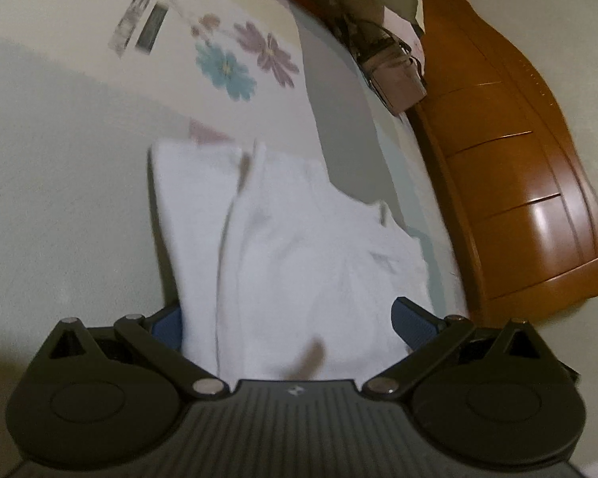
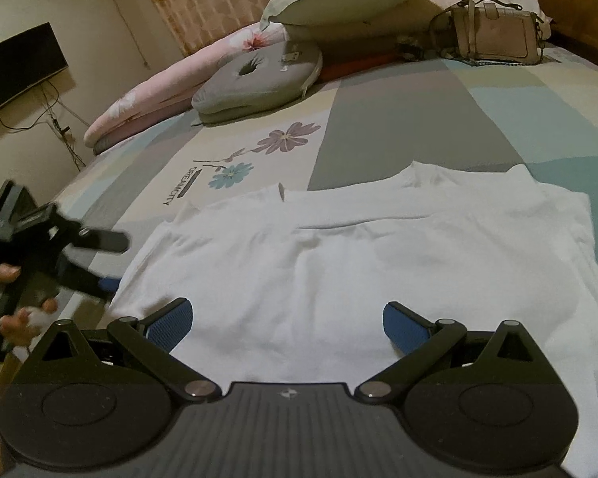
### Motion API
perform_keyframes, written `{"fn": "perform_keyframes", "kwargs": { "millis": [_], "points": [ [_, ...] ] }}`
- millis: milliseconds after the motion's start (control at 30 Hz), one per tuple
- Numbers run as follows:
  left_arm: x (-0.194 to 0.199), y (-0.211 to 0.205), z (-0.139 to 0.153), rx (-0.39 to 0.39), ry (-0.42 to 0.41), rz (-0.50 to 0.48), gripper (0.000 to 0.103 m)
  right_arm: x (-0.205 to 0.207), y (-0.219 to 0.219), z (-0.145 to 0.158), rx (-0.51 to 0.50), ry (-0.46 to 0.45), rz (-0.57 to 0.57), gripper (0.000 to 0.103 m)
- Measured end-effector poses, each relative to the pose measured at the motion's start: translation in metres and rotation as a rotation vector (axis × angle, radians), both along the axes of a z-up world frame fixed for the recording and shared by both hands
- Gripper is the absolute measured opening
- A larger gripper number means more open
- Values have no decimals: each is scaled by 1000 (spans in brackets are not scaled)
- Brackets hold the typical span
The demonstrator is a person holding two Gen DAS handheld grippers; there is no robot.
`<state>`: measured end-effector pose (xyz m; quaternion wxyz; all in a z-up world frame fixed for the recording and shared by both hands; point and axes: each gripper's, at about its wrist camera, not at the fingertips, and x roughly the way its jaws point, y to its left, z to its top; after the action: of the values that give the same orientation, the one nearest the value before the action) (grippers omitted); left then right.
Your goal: Fold clothes
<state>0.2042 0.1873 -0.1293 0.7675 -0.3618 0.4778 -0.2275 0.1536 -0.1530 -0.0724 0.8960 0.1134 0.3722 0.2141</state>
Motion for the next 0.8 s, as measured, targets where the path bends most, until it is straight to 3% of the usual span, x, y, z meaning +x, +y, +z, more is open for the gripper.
{"fn": "perform_keyframes", "kwargs": {
  "millis": [133, 267, 567, 733, 800],
  "points": [
    [4, -7, -4, -10, 9, -94, 102, -1, -3, -2, 13, 11, -18, 103],
    [33, -9, -8, -46, -1, -59, 101, -1, -1, 0, 16, 3, -20, 103],
    [17, -8, -14, -115, 8, -132, 100, 0, 0, 2, 39, -12, 5, 103],
    [37, -17, -9, -39, 13, -132, 93, 1, 0, 0, 47, 2, 12, 103],
    [33, -17, -8, 9, 5, -128, 78, 1, -3, 1, 55, -3, 4, 103]
  ]
}}
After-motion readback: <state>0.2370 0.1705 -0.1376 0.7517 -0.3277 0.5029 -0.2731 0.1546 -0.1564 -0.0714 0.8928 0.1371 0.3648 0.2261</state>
